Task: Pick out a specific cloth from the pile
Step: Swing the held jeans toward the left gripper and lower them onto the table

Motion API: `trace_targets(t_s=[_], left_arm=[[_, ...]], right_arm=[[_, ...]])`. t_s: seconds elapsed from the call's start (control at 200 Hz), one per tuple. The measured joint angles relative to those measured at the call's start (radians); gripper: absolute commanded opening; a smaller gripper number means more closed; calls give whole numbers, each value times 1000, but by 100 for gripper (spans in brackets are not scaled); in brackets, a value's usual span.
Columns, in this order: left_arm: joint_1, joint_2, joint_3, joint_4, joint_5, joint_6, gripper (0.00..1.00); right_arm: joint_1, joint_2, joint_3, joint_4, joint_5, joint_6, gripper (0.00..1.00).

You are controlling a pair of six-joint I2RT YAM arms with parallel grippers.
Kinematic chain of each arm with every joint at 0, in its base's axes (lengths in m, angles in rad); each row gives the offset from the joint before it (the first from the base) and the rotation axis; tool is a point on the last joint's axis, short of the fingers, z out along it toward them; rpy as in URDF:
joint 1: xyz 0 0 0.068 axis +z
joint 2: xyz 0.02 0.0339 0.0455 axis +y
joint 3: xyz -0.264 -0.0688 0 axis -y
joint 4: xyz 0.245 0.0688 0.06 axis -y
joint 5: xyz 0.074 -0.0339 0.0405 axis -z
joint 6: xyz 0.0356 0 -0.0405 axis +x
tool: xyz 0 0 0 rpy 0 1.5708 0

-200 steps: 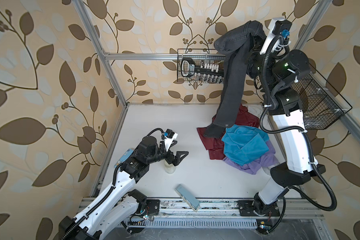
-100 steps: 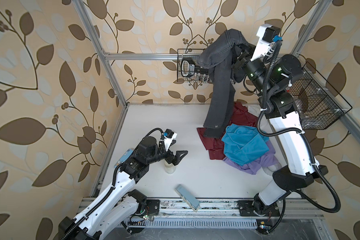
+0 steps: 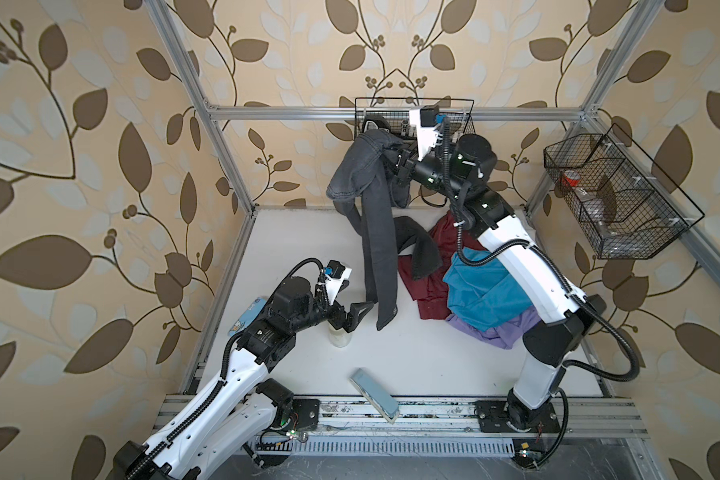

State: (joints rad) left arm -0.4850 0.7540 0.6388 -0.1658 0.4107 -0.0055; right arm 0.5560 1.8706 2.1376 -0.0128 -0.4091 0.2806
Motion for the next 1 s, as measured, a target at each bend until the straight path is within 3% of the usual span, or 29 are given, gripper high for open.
trace_targets(t_s=[0.32,0.515,0.735,0.92,0.95,1.0], left_arm=[[-1,-8,-5,0,-27,5,99],[-1,-8,-7,0,-54,8,99],[-1,-8,-7,0,-55,16,99],[-1,-8,-7,0,-55,23,99],[-1,-8,-7,0,-55,24,99],[-1,-8,-7,0,-55,25,99]], right_arm=[[0,299,222,64,-60,60,0],[5,355,186,73,-62,41,0],[14,251,-154,-23,161,-133,0],[13,207,-324,-115,402,-249,0],[12,201,-344,-122,438,-266,10],[12,195,-368,-128,491,-286,17]])
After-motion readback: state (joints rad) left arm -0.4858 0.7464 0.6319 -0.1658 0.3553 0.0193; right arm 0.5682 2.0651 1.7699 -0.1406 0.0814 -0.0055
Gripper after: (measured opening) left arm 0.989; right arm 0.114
